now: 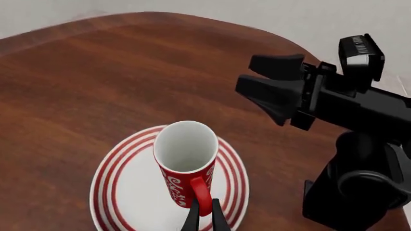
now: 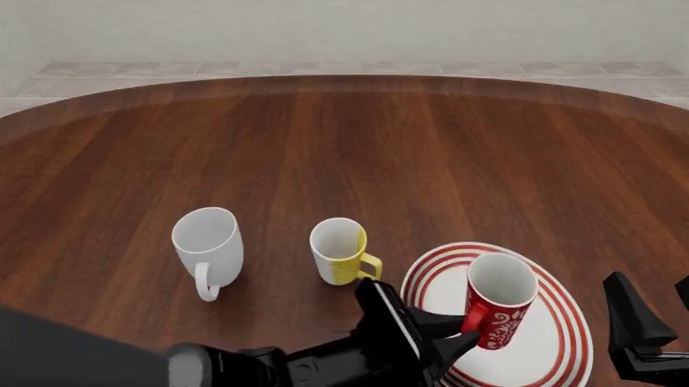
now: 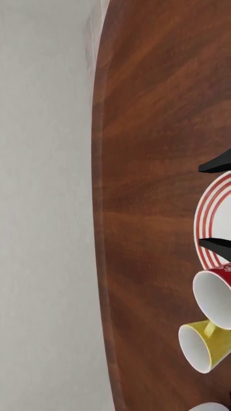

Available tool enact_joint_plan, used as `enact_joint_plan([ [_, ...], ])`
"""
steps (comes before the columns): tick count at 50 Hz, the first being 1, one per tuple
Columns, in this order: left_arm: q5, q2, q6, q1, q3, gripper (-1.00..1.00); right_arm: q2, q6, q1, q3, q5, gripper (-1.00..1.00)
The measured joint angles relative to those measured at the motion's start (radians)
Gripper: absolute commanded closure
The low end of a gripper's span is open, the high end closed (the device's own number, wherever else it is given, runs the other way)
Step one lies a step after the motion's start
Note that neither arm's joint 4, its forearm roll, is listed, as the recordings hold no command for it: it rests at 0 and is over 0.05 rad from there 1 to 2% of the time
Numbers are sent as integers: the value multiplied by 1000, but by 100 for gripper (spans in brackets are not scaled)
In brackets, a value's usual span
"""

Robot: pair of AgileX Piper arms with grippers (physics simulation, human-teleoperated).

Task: Pick up the red mug and put it on the plate

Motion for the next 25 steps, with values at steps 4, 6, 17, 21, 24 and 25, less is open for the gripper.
enact_joint_plan([
  [4, -3, 19, 1, 3, -10, 100, 1, 1, 0, 0, -1, -100],
  [6, -4, 28, 2, 5, -15, 100, 3, 2, 0, 0, -3, -100],
  [17, -12, 77, 6, 15, -42, 100, 10, 5, 0, 0, -9, -100],
  [21, -14, 91, 6, 18, -50, 100, 11, 5, 0, 0, -11, -100],
  [24, -15, 99, 7, 20, -55, 100, 12, 6, 0, 0, -11, -100],
  [25, -15, 101, 7, 20, -56, 100, 13, 6, 0, 0, -12, -100],
])
